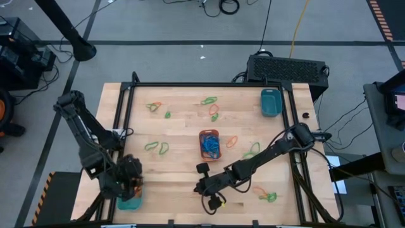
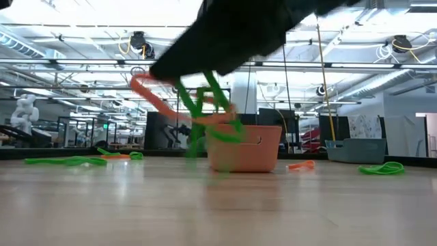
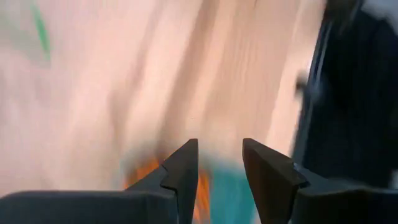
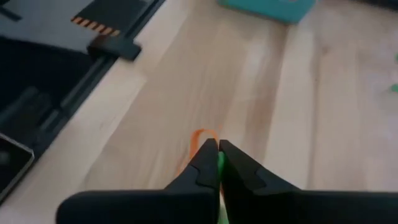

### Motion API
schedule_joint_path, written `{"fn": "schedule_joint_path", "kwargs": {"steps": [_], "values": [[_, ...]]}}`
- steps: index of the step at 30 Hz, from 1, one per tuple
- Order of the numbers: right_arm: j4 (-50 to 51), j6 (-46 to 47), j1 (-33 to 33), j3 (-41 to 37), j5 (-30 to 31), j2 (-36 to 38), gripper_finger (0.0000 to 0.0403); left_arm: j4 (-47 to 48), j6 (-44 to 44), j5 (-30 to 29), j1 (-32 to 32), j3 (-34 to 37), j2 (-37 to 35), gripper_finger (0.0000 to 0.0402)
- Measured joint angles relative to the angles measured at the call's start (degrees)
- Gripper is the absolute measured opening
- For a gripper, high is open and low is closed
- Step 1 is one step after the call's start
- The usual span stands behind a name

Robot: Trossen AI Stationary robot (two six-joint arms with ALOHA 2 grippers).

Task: Sort rubber bands into baskets
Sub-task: Put the orange rubber band into the green bin

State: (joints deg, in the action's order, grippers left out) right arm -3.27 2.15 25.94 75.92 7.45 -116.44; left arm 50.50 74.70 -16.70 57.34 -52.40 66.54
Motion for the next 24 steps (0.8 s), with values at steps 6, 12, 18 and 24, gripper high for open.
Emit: {"fn": "schedule_joint_path", "kwargs": {"steps": [6,12,18,24], "values": [[2.3,2.4,0.4,0.0,2.2,2.1,0.0001,-21.0,-24.2,-17.9,-2.4,3.2,4.6,0.0132],[2.9,3.6,0.4,0.0,4.7,2.2,0.0001,-45.1,-27.3,-18.9,-10.8,6.5,17.2,0.0132],[3.9,4.7,0.6,0.0,4.9,2.2,0.0000,-61.7,-27.2,-12.2,-18.1,6.6,30.1,0.0132],[5.5,4.7,0.7,0.0,5.0,2.2,0.0000,-68.7,-28.1,-6.5,-21.6,6.6,34.4,0.0132]]}}
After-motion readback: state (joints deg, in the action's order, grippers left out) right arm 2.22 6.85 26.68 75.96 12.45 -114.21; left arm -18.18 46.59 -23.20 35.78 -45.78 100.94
